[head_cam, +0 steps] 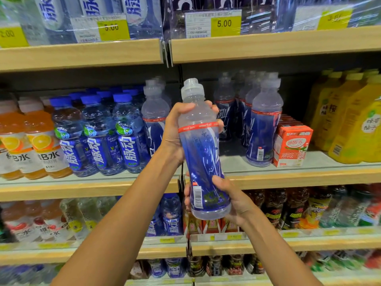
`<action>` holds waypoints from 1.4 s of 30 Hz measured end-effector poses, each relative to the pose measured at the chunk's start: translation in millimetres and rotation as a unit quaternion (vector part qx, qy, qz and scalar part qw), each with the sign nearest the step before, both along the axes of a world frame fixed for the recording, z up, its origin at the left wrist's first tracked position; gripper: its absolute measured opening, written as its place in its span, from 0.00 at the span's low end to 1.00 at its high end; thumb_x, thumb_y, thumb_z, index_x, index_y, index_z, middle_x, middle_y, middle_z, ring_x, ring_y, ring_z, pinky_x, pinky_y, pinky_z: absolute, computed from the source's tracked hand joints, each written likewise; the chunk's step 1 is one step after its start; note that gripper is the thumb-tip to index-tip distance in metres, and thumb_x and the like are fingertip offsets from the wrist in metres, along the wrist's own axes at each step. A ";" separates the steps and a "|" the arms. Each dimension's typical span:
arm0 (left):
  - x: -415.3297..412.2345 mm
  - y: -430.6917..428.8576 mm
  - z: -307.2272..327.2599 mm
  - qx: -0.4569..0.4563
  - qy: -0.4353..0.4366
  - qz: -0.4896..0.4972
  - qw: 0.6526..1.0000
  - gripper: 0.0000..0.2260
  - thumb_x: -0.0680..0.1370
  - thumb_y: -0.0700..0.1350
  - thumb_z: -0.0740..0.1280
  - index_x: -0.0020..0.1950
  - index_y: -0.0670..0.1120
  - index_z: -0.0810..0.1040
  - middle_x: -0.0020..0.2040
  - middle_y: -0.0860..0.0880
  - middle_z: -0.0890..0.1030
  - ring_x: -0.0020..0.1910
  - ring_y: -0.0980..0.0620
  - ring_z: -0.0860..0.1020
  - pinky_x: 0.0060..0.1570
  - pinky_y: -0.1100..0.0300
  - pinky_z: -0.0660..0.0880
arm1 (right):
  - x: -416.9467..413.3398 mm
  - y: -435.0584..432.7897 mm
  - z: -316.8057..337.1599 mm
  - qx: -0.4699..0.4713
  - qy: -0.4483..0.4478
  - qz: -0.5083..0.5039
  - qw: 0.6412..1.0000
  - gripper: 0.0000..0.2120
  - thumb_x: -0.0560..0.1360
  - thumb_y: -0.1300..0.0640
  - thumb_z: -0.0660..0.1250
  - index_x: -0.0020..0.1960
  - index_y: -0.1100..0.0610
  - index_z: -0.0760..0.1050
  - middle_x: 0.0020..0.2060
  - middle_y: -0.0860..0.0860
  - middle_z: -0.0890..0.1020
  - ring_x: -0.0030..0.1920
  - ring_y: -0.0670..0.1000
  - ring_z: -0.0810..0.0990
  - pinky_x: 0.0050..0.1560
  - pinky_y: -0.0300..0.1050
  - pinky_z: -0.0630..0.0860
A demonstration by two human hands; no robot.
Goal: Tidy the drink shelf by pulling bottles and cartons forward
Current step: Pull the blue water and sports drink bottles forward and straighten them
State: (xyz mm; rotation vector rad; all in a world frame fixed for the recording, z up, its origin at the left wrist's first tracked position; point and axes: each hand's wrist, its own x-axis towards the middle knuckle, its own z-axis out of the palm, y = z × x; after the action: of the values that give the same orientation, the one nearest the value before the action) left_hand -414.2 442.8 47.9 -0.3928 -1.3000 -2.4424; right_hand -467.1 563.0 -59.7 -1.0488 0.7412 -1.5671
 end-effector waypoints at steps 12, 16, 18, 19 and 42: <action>-0.6 -8.9 -9.3 -0.210 -0.125 0.361 0.900 0.12 0.78 0.55 0.65 0.47 0.48 0.81 0.46 0.46 0.85 0.46 0.50 0.84 0.43 0.59 0.79 | -2.4 -0.2 -0.5 -0.016 0.138 -0.327 0.935 0.20 0.64 0.49 0.76 0.53 0.49 0.76 0.46 0.46 0.85 0.47 0.46 0.84 0.43 0.35 0.78; -3.3 2.4 -10.2 -0.282 -0.094 0.461 0.836 0.14 0.80 0.55 0.62 0.51 0.45 0.80 0.49 0.44 0.83 0.51 0.47 0.82 0.55 0.49 0.78 | -0.9 -4.3 -2.9 -0.018 0.198 -0.426 0.883 0.18 0.68 0.50 0.76 0.54 0.48 0.73 0.45 0.41 0.83 0.45 0.43 0.83 0.42 0.34 0.77; -6.5 15.3 -9.0 -0.281 -0.089 0.471 0.832 0.15 0.76 0.60 0.63 0.52 0.49 0.78 0.49 0.49 0.83 0.49 0.50 0.82 0.50 0.55 0.78 | 2.3 -7.6 -2.6 -0.003 0.234 -0.479 0.846 0.21 0.67 0.46 0.75 0.55 0.49 0.71 0.45 0.40 0.82 0.46 0.41 0.82 0.44 0.36 0.78; -9.1 21.4 -9.2 -0.271 -0.088 0.474 0.833 0.15 0.74 0.61 0.65 0.52 0.52 0.77 0.49 0.51 0.83 0.48 0.53 0.82 0.47 0.60 0.77 | 4.8 -9.2 -2.7 0.003 0.253 -0.503 0.827 0.22 0.67 0.46 0.75 0.56 0.48 0.70 0.46 0.39 0.81 0.47 0.40 0.81 0.45 0.37 0.79; -0.4 -7.6 -10.7 -0.013 -0.011 -0.024 1.000 0.19 0.62 0.52 0.77 0.47 0.43 0.80 0.44 0.45 0.80 0.38 0.47 0.80 0.43 0.56 0.78 | -9.7 7.3 14.7 0.050 0.163 -0.126 0.977 0.35 0.56 0.43 0.80 0.57 0.57 0.74 0.50 0.54 0.84 0.49 0.53 0.83 0.53 0.49 0.79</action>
State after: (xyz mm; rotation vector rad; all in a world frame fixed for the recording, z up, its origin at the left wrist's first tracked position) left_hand -414.6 435.2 37.3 -0.4104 -1.3462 -2.4787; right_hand -476.8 570.3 -45.0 -1.1869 1.2046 -1.5671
